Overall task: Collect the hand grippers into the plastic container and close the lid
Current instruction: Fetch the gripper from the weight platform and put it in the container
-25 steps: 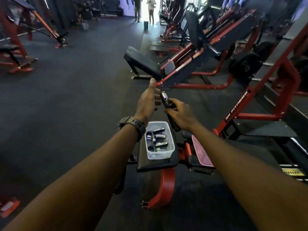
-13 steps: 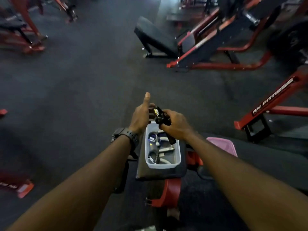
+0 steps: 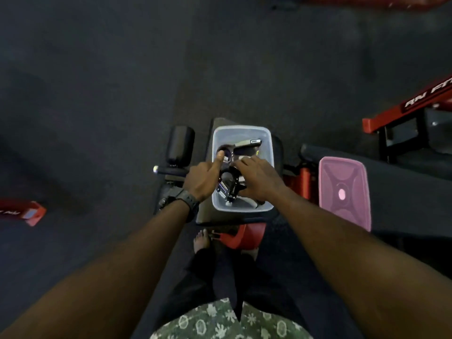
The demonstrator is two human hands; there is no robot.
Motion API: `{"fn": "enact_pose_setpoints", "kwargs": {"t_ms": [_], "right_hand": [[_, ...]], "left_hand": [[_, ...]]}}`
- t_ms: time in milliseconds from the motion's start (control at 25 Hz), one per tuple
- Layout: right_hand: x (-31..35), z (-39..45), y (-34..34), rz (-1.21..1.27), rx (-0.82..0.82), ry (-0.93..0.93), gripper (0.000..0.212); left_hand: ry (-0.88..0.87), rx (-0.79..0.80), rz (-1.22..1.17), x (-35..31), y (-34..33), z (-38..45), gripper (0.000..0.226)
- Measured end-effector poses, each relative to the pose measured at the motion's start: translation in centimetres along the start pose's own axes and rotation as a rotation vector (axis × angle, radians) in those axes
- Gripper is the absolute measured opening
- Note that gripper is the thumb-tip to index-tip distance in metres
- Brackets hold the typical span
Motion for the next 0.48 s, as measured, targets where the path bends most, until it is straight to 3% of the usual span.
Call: {"fn": "enact_pose_setpoints", "kwargs": {"t_ms": [120,240,480], "right_hand": [[0.2,1.4,-4.7,-0.114,0.061,0.032,0.063],[0.0,2.5,-7.7,-0.183,0.072,0.043,0.063],[-0.7,3.2,-9.4,-0.121,0.1,0.004,0.074]], "left_hand": [[0.045,-0.016,-0.076,2.4,-0.8,1.5,0.096],[0.045,-0.051,-0.201,3.3,-1.2,2.5,0.082],[0.011,-0.053,-0.293,3.5,-2.0,3.1,0.079]]}}
Point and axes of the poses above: each hand's wrist, its own z-axis towards the middle knuckle, its own y-axis out of the back of the hand, x = y × z, the point moved 4 cm from there along z, towards the middle knuckle, and after that the axes turned 6 degrees about -z, right-handed, at the moved point
